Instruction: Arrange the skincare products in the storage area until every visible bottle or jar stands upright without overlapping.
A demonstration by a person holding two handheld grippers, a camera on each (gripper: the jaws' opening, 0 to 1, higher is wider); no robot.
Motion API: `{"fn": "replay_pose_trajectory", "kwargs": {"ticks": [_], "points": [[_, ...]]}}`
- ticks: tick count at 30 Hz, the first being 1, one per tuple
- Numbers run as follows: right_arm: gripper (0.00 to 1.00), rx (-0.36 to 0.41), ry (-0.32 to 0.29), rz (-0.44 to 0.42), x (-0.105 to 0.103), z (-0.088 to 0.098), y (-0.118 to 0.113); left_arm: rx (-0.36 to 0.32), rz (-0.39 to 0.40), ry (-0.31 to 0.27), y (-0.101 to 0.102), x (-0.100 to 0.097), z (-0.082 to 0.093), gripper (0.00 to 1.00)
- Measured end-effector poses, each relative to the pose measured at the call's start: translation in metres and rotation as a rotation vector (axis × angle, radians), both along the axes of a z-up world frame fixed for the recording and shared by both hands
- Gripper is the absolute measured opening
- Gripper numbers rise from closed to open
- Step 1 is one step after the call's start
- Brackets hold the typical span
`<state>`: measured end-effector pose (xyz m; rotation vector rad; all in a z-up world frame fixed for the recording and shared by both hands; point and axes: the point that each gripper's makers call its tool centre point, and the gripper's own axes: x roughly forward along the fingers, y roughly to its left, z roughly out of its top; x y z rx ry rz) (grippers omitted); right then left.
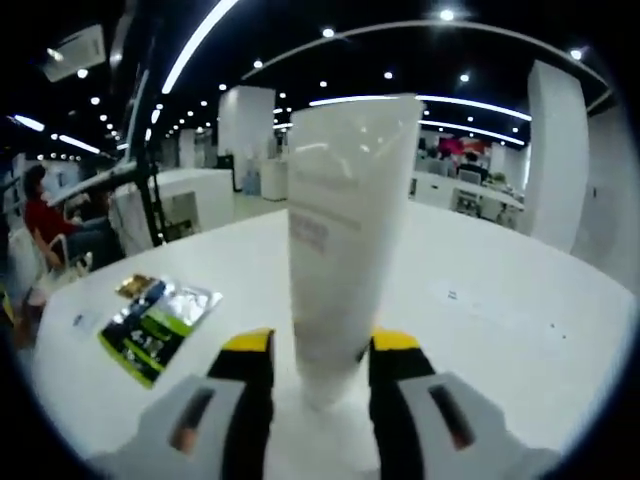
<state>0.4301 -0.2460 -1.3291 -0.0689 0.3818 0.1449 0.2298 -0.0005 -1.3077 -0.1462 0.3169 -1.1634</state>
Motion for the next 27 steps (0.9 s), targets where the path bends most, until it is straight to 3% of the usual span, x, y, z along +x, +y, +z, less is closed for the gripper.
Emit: {"fn": "replay_pose_trajectory", "kwargs": {"ticks": [3, 9, 18, 23, 27], "points": [[0.41, -0.001, -0.003, 0.011, -0.004, 0.001, 0.000, 0.003, -0.012, -0.001, -0.003, -0.002, -0.001, 0.37], [0.42, -0.010, -0.031, 0.037, -0.032, 0.008, -0.001, -0.005, -0.032, 0.006, -0.010, -0.006, -0.003, 0.37], [0.43, 0.030, -0.090, -0.035, -0.072, 0.020, -0.037, -0.012, -0.041, 0.009, -0.013, -0.006, -0.004, 0.37], [0.43, -0.033, -0.062, -0.059, -0.097, 0.014, -0.059, -0.008, -0.045, 0.009, -0.014, -0.007, -0.006, 0.37], [0.42, -0.051, 0.007, -0.084, -0.110, 0.000, -0.077, -0.013, -0.039, 0.018, -0.013, -0.007, -0.007, 0.37]]}}
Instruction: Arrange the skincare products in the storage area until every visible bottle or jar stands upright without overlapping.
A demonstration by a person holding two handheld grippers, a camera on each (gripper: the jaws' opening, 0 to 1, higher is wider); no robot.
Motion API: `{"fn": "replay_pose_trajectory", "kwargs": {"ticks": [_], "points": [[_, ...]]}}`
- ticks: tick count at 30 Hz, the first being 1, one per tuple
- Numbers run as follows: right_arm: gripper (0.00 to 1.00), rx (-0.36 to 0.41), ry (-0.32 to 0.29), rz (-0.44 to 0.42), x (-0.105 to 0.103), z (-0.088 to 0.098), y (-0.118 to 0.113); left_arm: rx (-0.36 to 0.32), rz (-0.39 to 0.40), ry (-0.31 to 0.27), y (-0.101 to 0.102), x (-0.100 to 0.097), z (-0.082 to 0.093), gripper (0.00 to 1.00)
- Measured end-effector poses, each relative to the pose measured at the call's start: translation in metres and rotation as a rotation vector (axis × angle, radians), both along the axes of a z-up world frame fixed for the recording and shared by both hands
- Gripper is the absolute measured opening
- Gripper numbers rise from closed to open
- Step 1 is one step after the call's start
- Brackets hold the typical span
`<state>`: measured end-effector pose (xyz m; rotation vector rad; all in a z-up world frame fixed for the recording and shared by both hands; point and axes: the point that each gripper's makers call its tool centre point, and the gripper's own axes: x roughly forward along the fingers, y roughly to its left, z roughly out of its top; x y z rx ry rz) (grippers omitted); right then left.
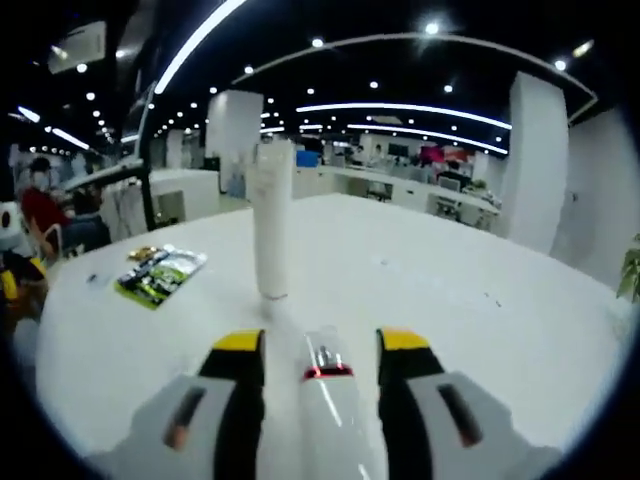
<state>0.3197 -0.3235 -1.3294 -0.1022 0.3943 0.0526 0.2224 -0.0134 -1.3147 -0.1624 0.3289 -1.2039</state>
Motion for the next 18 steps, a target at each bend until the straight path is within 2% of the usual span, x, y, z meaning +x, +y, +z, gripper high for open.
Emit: {"fn": "replay_pose_trajectory", "kwargs": {"ticks": [3, 4, 8, 10, 11, 13, 18], "points": [[0.39, 0.028, 0.063, -0.010, -0.005, -0.011, -0.004, 0.002, 0.000, 0.002, 0.000, -0.001, -0.002, 0.36], [0.39, 0.039, 0.107, -0.011, -0.008, -0.020, -0.007, 0.002, -0.001, 0.001, 0.000, -0.002, -0.002, 0.36], [0.37, 0.063, 0.200, 0.010, -0.012, -0.037, -0.005, 0.005, -0.001, 0.001, 0.000, -0.004, -0.003, 0.36], [0.33, 0.061, 0.250, 0.024, -0.014, -0.044, -0.004, 0.006, 0.001, 0.002, 0.001, -0.004, -0.003, 0.36], [0.33, 0.043, 0.269, 0.024, -0.014, -0.048, -0.005, 0.008, 0.002, 0.002, 0.001, -0.004, -0.003, 0.36], [0.33, 0.061, 0.278, 0.032, -0.012, -0.050, -0.003, 0.011, 0.004, 0.001, 0.002, -0.003, -0.003, 0.36], [0.33, 0.057, 0.375, 0.051, -0.015, -0.066, 0.001, 0.013, 0.013, -0.003, 0.004, -0.002, -0.002, 0.36]]}}
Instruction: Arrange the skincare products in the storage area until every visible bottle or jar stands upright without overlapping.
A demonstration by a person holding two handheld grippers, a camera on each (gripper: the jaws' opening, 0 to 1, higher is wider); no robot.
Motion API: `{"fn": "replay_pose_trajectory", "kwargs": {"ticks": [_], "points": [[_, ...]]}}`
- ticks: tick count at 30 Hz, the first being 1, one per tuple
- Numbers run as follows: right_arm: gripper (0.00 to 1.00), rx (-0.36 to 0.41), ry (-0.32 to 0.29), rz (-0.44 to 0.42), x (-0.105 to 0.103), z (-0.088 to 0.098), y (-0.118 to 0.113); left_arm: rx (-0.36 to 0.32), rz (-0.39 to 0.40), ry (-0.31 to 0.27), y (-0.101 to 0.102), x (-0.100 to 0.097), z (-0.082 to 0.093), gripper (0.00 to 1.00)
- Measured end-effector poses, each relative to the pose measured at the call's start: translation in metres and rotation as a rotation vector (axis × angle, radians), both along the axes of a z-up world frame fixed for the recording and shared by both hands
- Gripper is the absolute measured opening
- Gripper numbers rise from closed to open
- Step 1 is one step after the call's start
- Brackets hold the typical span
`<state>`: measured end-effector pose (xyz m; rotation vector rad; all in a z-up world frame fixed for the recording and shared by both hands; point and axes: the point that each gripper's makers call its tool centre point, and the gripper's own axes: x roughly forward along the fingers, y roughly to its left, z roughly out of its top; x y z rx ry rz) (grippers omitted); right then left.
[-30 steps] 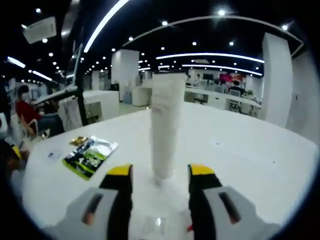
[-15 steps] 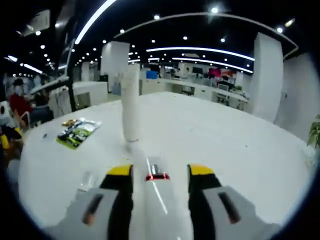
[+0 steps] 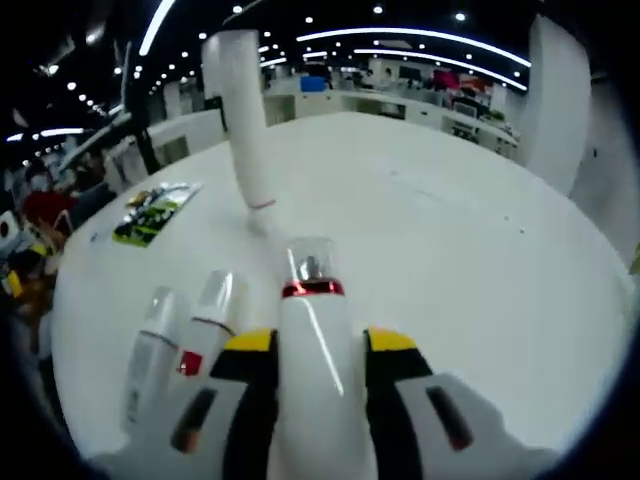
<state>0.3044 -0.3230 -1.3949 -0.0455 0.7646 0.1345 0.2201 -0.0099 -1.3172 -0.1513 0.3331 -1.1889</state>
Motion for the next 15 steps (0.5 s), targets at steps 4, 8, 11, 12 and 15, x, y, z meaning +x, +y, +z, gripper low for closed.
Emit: {"fn": "replay_pose_trajectory", "kwargs": {"ticks": [4, 8, 11, 12, 15], "points": [[0.33, -0.018, 0.005, 0.005, 0.0006, -0.0005, -0.0008, -0.006, 0.004, 0.004, 0.0009, -0.0014, 0.0004, 0.37], [0.32, -0.025, 0.004, 0.010, -0.0004, -0.0006, -0.0007, 0.005, 0.005, 0.006, 0.0011, -0.0024, -0.0032, 0.36], [0.29, -0.043, -0.017, 0.013, 0.0022, 0.0061, -0.0004, 0.003, 0.006, 0.010, 0.0000, -0.0031, -0.0029, 0.36], [0.29, -0.063, -0.006, -0.001, 0.0020, 0.0047, -0.0028, 0.001, 0.006, 0.010, -0.0005, -0.0033, -0.0024, 0.36], [0.27, -0.092, -0.014, 0.026, 0.0026, 0.0065, -0.0008, -0.002, 0.004, 0.006, -0.0014, -0.0036, -0.0010, 0.36]]}}
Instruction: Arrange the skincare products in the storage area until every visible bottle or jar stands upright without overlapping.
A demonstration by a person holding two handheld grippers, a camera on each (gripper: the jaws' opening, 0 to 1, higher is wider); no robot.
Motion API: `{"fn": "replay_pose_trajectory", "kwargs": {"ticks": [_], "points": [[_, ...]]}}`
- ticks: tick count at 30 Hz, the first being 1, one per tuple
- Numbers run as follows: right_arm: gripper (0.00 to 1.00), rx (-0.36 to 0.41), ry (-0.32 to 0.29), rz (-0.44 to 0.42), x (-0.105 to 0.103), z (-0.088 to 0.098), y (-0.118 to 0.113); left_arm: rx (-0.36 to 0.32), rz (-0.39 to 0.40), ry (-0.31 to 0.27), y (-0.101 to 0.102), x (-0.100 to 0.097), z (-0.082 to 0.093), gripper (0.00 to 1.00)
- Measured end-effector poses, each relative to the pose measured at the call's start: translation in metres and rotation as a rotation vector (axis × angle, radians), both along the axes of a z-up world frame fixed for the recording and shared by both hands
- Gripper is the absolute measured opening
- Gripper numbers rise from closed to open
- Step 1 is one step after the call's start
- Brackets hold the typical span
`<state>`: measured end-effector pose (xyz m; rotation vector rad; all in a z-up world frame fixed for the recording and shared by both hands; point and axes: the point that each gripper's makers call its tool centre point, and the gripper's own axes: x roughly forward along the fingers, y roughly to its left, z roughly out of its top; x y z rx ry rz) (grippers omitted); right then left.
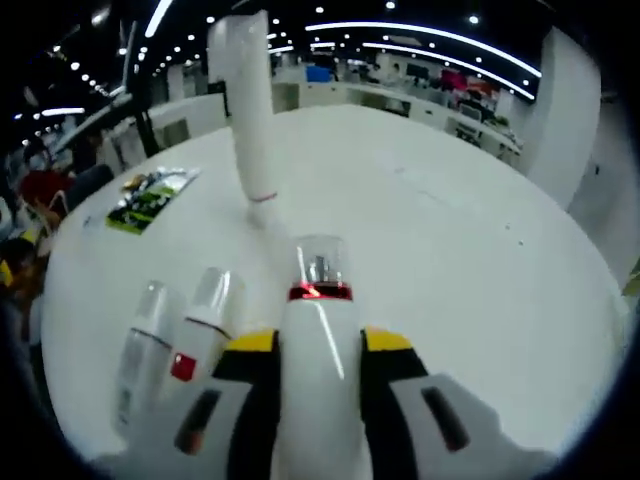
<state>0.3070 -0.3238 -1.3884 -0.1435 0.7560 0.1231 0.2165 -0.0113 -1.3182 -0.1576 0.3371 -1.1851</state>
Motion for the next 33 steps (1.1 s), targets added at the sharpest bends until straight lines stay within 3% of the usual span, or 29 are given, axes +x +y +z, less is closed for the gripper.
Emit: {"fn": "replay_pose_trajectory", "kwargs": {"ticks": [3, 9, 16, 18, 22, 24, 33], "points": [[0.27, -0.037, -0.002, 0.022, 0.001, 0.001, 0.001, -0.001, 0.003, -0.001, 0.001, 0.000, 0.000, 0.36], [0.26, -0.015, -0.048, 0.030, 0.005, 0.012, 0.001, 0.000, 0.010, 0.007, 0.004, 0.001, -0.002, 0.36], [0.27, 0.037, -0.182, 0.013, 0.012, 0.048, 0.008, -0.017, 0.024, 0.012, 0.001, 0.005, 0.000, 0.36], [0.27, 0.080, -0.251, 0.008, 0.013, 0.065, 0.018, -0.019, 0.023, 0.011, 0.000, 0.005, 0.000, 0.36], [0.27, 0.097, -0.299, 0.037, 0.009, 0.080, 0.039, -0.021, 0.020, 0.013, -0.002, 0.004, 0.000, 0.36], [0.27, 0.145, -0.361, 0.071, 0.009, 0.091, 0.057, -0.022, 0.021, 0.019, -0.002, 0.003, -0.001, 0.36], [0.27, 0.269, -0.487, 0.160, -0.001, 0.117, 0.128, -0.046, 0.052, 0.051, 0.000, 0.013, -0.001, 0.36]]}}
